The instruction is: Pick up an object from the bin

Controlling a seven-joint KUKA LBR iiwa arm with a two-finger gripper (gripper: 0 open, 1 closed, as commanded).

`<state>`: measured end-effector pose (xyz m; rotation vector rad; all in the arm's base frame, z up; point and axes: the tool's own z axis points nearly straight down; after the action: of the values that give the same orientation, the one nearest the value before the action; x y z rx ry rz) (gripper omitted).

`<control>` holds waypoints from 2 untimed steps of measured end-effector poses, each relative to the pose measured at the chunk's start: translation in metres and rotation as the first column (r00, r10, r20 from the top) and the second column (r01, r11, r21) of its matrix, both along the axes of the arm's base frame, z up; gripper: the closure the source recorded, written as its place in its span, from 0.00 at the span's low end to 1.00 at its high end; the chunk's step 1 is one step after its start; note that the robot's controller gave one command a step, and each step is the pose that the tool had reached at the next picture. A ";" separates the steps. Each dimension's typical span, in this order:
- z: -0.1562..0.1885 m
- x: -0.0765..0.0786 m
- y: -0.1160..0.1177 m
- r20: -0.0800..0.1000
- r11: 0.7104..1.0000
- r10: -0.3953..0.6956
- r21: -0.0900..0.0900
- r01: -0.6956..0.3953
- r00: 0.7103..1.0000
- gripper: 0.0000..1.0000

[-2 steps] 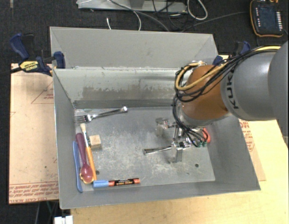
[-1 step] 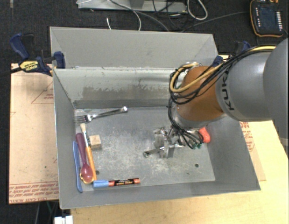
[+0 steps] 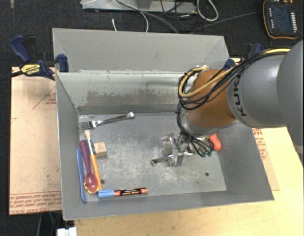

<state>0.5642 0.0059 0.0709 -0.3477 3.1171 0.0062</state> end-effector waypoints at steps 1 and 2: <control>0.002 0.000 0.000 0.000 1.000 0.000 0.000 0.000 1.000 1.00; 0.008 0.000 0.001 0.000 1.000 0.001 0.001 -0.001 1.000 1.00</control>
Offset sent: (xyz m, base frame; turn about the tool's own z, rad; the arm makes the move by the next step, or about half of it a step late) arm 0.0000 0.0000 0.0186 -0.0003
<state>0.5642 0.0065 0.0792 -0.3489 3.1164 0.0072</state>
